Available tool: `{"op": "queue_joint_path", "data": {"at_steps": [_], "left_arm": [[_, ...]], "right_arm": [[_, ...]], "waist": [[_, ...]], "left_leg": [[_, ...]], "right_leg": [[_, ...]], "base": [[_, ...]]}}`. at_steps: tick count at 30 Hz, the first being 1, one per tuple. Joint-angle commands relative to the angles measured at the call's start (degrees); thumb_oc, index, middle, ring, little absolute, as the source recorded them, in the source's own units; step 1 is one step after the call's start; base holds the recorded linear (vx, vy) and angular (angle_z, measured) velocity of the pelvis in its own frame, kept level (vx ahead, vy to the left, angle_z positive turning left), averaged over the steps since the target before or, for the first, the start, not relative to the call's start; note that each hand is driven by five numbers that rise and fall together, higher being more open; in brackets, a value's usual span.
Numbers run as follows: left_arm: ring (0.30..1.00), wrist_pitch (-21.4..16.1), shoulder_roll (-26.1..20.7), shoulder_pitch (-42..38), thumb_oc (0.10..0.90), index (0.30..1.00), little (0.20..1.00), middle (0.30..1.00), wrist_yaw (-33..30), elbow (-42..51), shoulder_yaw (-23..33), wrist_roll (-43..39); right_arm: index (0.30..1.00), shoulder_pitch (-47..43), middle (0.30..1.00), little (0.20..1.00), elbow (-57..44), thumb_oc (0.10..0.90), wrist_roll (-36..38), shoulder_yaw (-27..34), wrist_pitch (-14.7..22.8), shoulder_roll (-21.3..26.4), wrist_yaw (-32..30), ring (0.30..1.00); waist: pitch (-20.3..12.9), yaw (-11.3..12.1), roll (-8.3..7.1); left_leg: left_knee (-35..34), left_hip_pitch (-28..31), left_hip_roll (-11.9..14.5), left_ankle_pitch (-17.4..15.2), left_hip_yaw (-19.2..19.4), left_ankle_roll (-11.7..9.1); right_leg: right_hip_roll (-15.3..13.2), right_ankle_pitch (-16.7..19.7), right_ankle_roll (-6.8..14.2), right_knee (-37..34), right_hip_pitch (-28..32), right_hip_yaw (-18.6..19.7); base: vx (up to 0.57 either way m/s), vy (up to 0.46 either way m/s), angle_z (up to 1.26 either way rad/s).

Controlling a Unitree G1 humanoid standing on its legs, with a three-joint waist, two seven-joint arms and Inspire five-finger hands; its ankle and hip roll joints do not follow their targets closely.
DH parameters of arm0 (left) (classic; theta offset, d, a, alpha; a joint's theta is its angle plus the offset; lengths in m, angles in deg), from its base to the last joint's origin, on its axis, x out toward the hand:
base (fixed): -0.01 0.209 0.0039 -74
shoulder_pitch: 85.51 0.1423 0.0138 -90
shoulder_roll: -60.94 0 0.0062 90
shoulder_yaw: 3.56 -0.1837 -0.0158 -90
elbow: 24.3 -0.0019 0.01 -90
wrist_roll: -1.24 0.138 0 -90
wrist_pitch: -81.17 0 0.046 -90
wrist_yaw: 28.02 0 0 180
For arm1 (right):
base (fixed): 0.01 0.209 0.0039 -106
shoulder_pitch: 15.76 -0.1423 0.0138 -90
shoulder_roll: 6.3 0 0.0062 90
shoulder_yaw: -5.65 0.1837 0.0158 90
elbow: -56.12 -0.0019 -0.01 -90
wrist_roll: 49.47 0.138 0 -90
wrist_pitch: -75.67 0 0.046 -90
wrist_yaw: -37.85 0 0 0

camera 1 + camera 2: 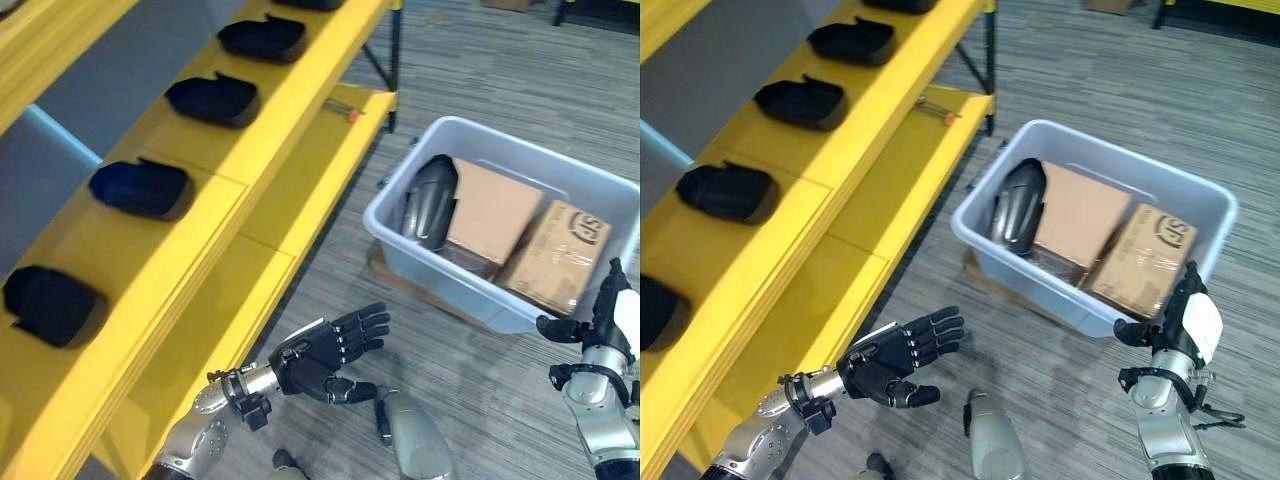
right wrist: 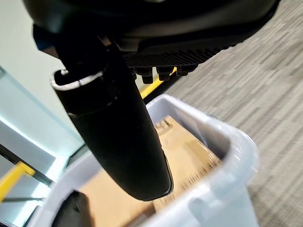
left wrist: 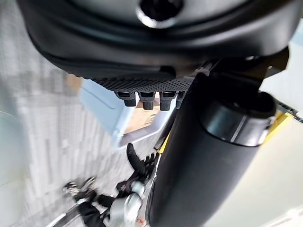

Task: Move parts from the plastic box to the shelf.

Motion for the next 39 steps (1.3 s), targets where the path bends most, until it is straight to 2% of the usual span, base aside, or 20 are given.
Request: {"op": "queue_joint_path", "data": {"at_steps": [1, 5, 8, 11, 13, 14, 17, 22, 28, 29, 39], "left_arm": [[1.000, -4.2, 1.9, 1.7, 0.900, 1.000, 1.000, 1.000, 2.6, 4.8, 3.6, -3.2], [1.000, -3.4, 1.7, 2.2, 0.900, 1.000, 1.000, 1.000, 4.9, 4.1, 4.3, -2.3], [1.000, -4.2, 2.0, 2.4, 0.900, 1.000, 1.000, 1.000, 6.0, 3.3, 4.5, -2.6], [1.000, -3.3, 2.3, 2.8, 0.900, 1.000, 1.000, 1.000, 7.0, 3.5, 5.4, -2.6], [1.000, -3.4, 2.1, 3.1, 0.900, 1.000, 1.000, 1.000, 7.2, 3.5, 5.7, -2.6], [1.000, -3.7, 1.9, 3.7, 0.900, 1.000, 1.000, 1.000, 6.8, 3.6, 6.0, -2.2], [1.000, -3.5, 1.9, 3.6, 0.900, 1.000, 1.000, 1.000, 6.2, 2.6, 6.0, -2.4], [1.000, -3.6, 1.3, 3.2, 0.900, 1.000, 1.000, 1.000, 6.0, 2.4, 5.8, -1.7], [1.000, -3.0, 0.3, 1.9, 0.900, 1.000, 1.000, 1.000, 5.5, 2.6, 4.5, -1.8], [1.000, -3.1, 0.3, 1.1, 0.900, 1.000, 1.000, 1.000, 5.4, 2.4, 3.9, -1.9], [1.000, -2.2, -0.8, 0.6, 0.900, 1.000, 1.000, 1.000, 4.4, 4.6, 3.1, -2.8]], "right_arm": [[1.000, -2.5, 1.000, 1.000, -5.1, 0.900, -4.0, -0.1, 4.7, 3.9, 0.0, 1.000], [1.000, -2.2, 1.000, 1.000, -6.4, 0.900, -4.2, -1.1, 3.1, 2.9, 0.3, 1.000], [1.000, -1.7, 1.000, 1.000, -6.8, 0.900, -3.8, -2.0, 3.0, 2.1, 1.4, 1.000], [1.000, -0.1, 1.000, 1.000, -7.3, 0.900, -2.7, -2.0, 3.6, 0.8, 2.2, 1.000], [1.000, -0.2, 1.000, 1.000, -7.1, 0.900, -2.9, -2.4, 4.2, 0.5, 2.4, 1.000], [1.000, -0.8, 1.000, 1.000, -6.7, 0.900, -2.3, -3.1, 4.8, 0.1, 3.4, 1.000], [1.000, -0.6, 1.000, 1.000, -7.3, 0.900, -1.8, -3.7, 4.7, -0.6, 4.4, 1.000], [1.000, -0.3, 1.000, 1.000, -8.0, 0.900, -1.4, -4.4, 4.5, -1.4, 4.8, 1.000], [1.000, -1.7, 1.000, 1.000, -8.0, 0.900, -2.1, -5.3, 6.0, -1.4, 6.7, 1.000], [1.000, -2.4, 1.000, 1.000, -8.3, 0.900, -2.8, -6.1, 6.5, -0.7, 6.8, 1.000], [1.000, -4.6, 1.000, 1.000, -10.1, 0.900, -1.7, -6.4, 6.4, 0.4, 7.9, 1.000]], "waist": [[-5.2, 2.2, -0.19], [-5.8, 3.2, 0.13], [-5.4, 4.6, 0.08], [-5.2, 5.3, -0.02], [-5.2, 5.7, -0.16], [-5.2, 6.4, -0.58], [-5.4, 6.5, -0.73], [-6.2, 7.1, -1.49], [-6.6, 7.8, -1.54], [-6.5, 7.6, -1.19], [-6.5, 8.2, -1.55]], "left_leg": [[-0.1, -6.5, -5.8, 1.4, -2.1, 2.9], [-2.9, -9.2, -9.3, 0.4, 0.0, 3.0], [-6.2, -13.1, -10.2, 3.7, -0.4, 2.3], [-8.2, -15.5, -10.1, 6.2, 0.7, 2.3], [-8.6, -15.6, -10.5, 6.2, 0.1, 2.7], [-9.5, -15.2, -11.3, 5.7, -1.2, 3.3], [-9.2, -13.9, -11.4, 4.5, -0.3, 4.0], [-9.0, -12.3, -12.7, 2.3, 0.4, 5.3], [-10.6, -11.0, -13.9, 1.1, -0.5, 6.4], [-12.1, -9.7, -14.0, 1.0, -0.9, 6.7], [-12.4, -8.8, -14.8, -0.5, -0.8, 8.3]], "right_leg": [[-4.5, 0.1, 5.9, -9.2, 7.9, -4.5], [-3.5, 2.0, 7.2, -14.5, 12.0, -3.9], [-2.5, 1.6, 7.0, -16.8, 16.2, -2.5], [-1.3, 0.8, 6.5, -17.4, 18.8, -2.1], [-0.9, 0.3, 6.3, -17.1, 19.4, -1.3], [-0.6, -1.1, 6.3, -16.4, 20.2, -0.3], [0.0, -1.7, 6.2, -15.8, 20.7, -0.9], [-1.2, -0.6, 7.1, -17.1, 20.3, -2.2], [-2.9, 1.2, 8.1, -18.3, 17.5, -3.8], [-3.6, 2.7, 8.8, -18.8, 15.9, -3.7], [-4.1, 2.7, 9.3, -17.6, 13.6, -4.5]], "base": [[0.11, -0.196, -0.83], [0.13, -0.082, -0.52], [0.22, 0.038, -0.39], [0.25, 0.061, -0.45], [0.17, 0.089, -0.21], [0.19, 0.122, -0.39], [0.18, 0.129, -0.67], [0.08, 0.092, -0.42], [0.01, 0.081, 0.06], [0.01, 0.098, 0.11], [0.02, 0.028, 0.09]]}}
